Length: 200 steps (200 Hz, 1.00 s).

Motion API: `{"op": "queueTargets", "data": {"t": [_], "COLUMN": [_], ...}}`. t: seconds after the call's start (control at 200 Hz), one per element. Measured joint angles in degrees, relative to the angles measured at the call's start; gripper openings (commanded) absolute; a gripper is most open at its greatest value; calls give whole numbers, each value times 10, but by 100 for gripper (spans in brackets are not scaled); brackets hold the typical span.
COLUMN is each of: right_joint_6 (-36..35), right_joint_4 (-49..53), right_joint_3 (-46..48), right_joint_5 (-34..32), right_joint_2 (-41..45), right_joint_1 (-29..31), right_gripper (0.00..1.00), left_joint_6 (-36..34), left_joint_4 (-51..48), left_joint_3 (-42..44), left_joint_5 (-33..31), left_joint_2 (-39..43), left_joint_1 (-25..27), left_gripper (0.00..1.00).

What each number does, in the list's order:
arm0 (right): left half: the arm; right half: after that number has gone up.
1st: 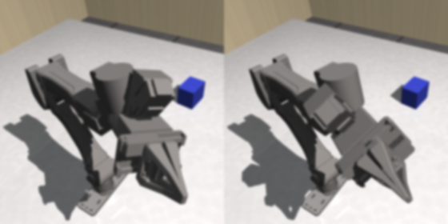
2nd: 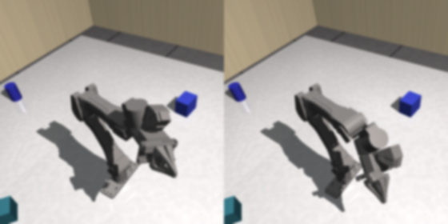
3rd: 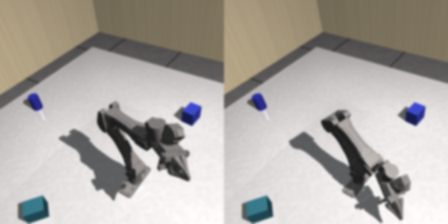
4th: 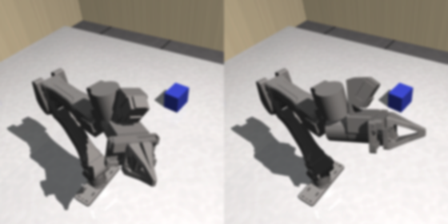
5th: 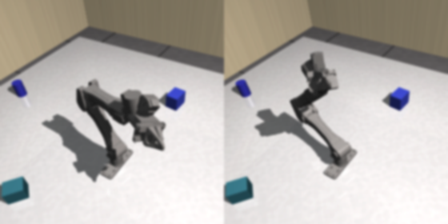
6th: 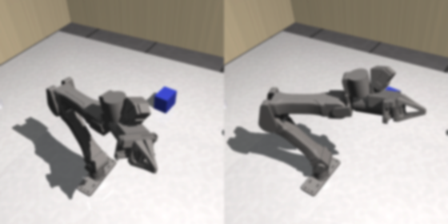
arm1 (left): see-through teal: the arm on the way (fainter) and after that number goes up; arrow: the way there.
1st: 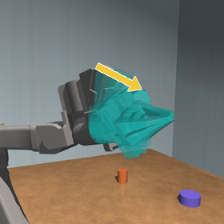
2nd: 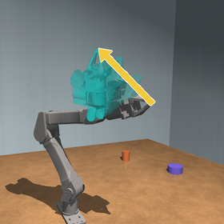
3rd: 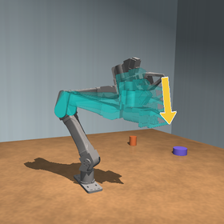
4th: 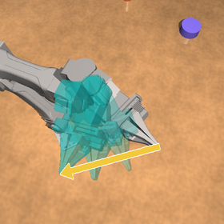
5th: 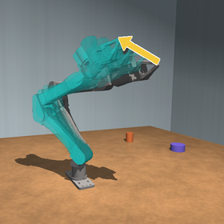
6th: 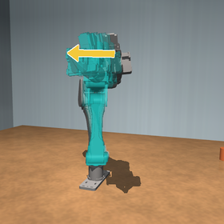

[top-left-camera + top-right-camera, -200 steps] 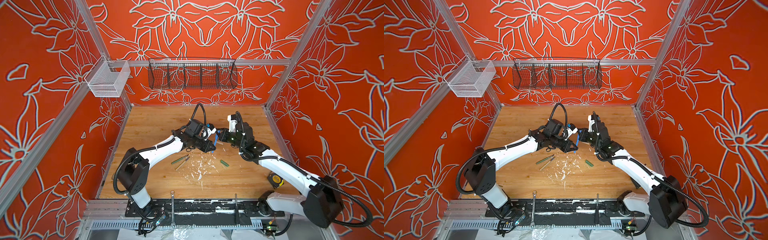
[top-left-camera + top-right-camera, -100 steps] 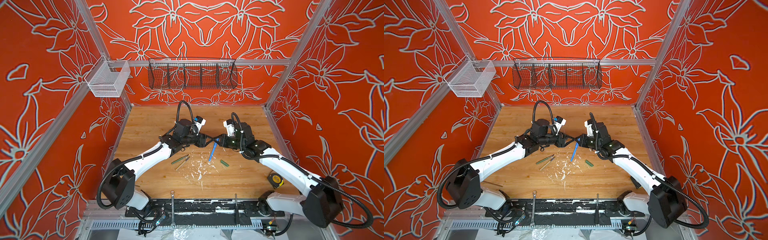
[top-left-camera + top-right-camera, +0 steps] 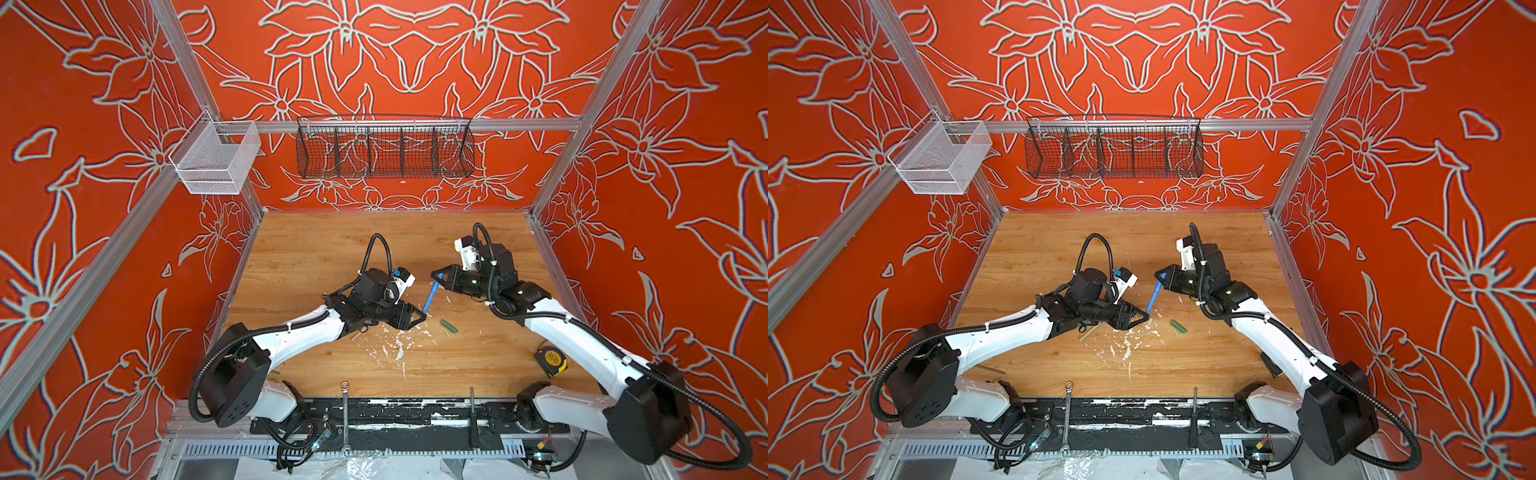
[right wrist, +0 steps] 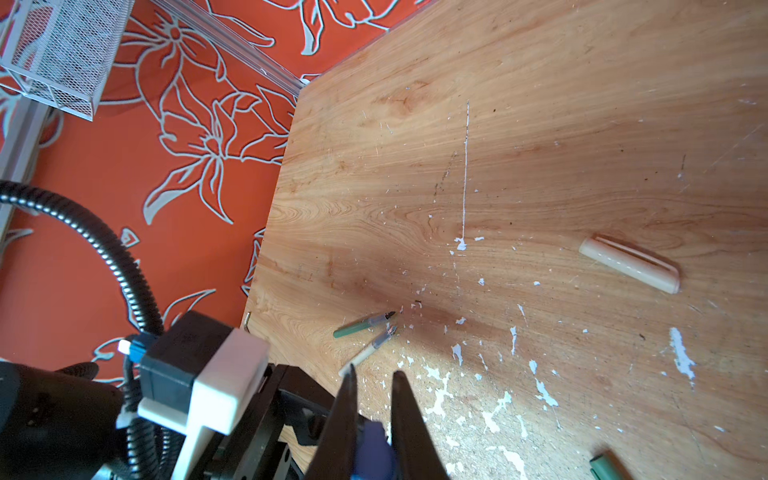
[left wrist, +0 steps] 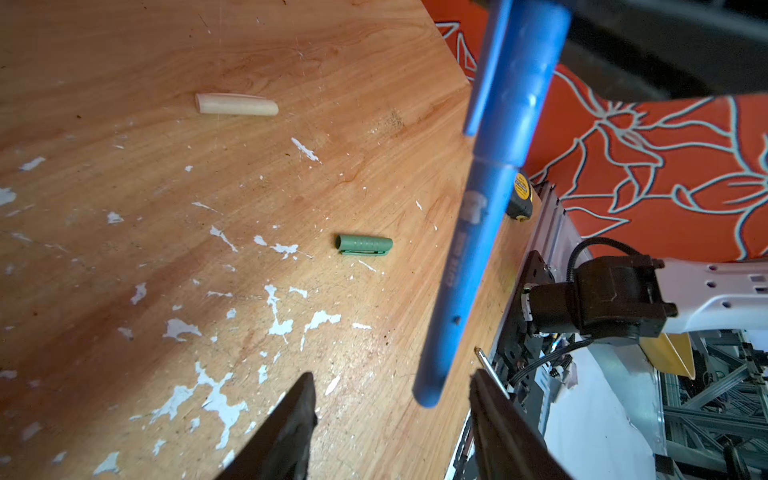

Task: Insert the pens into the pen caps

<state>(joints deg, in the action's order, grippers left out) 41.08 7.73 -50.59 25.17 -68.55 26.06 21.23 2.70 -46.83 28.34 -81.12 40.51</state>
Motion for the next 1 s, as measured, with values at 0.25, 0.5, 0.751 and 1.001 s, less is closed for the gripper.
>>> {"op": "queueTargets", "data": {"t": [0.25, 0.5, 0.751, 1.001], "right_joint_6": [3, 7, 12, 10], "right_joint_4": [-7, -8, -16, -29], "right_joint_3": [12, 17, 18, 18], "right_joint_5": [8, 8, 6, -11], "right_joint_2": [15, 16, 16, 16], "right_joint_1": [-1, -1, -3, -9], "right_gripper": [0, 0, 0, 0], "left_joint_6": [5, 9, 7, 6], "left_joint_4": [22, 24, 17, -38], "left_joint_3": [-2, -6, -22, -75], "left_joint_5": [7, 13, 17, -6], "left_joint_2": [-8, -16, -19, -42], "left_joint_1": [8, 13, 21, 23], "left_gripper": [32, 11, 0, 0]}}
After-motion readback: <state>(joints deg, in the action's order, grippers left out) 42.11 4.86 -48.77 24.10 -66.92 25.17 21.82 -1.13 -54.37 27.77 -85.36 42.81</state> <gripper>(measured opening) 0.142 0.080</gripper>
